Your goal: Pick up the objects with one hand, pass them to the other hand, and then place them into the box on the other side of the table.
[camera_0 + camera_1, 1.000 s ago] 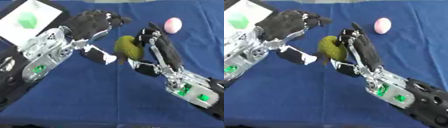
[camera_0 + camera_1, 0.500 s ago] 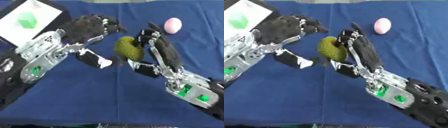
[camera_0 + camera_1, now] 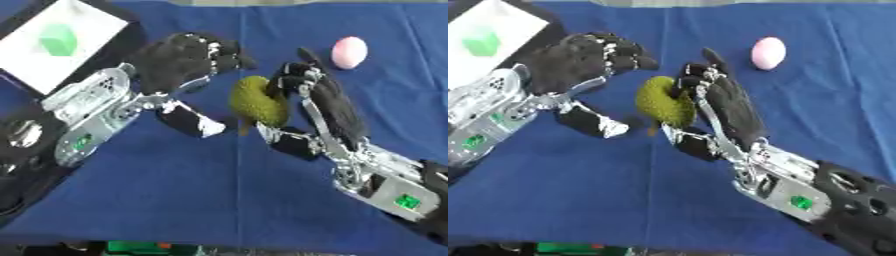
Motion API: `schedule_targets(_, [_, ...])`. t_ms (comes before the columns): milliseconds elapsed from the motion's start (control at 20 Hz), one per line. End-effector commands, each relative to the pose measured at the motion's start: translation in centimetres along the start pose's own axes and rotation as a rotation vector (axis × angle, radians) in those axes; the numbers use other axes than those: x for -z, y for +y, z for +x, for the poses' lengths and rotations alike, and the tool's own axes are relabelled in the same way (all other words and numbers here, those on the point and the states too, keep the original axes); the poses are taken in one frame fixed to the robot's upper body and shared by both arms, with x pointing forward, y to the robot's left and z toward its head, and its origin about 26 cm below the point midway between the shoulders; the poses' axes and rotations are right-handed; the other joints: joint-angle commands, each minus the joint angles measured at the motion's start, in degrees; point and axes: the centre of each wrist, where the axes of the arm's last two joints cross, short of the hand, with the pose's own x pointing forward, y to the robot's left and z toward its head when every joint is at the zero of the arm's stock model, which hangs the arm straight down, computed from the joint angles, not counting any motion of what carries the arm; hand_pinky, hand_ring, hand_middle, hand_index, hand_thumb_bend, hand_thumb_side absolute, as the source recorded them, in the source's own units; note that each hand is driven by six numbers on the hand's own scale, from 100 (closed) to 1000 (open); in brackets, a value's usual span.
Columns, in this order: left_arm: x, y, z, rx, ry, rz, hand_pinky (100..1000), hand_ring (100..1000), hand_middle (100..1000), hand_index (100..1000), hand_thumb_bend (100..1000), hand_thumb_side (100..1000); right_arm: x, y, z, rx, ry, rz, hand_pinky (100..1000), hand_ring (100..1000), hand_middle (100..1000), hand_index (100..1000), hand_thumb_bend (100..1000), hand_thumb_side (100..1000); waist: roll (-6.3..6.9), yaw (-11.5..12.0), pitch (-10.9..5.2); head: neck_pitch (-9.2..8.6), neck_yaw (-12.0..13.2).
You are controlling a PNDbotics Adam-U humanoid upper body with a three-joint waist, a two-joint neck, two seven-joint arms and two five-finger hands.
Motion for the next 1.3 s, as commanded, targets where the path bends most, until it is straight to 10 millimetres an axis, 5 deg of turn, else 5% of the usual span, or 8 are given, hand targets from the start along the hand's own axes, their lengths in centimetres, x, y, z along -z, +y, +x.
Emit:
schedule_targets(50, [0.3,0.7,-0.3,0.020,-0.001,0.039,787,751,749,875,404,388,0.4,-0.6,0.0,-0.012,-0.029,-0.019,1000,432,528,465,287,100,0.02,-0.1,-0.82,-0.83,0.2])
schedule_targets(1300, [0.7,0.7,1.2,0.008,-0.086,0.103,715,627,643,781,365,326,0.4,-0.5,0.1,-0.003,-0.039,-0.030,1000,430,526,461,287,100,0.18,-0.5,-0.63,-0.47,0.5])
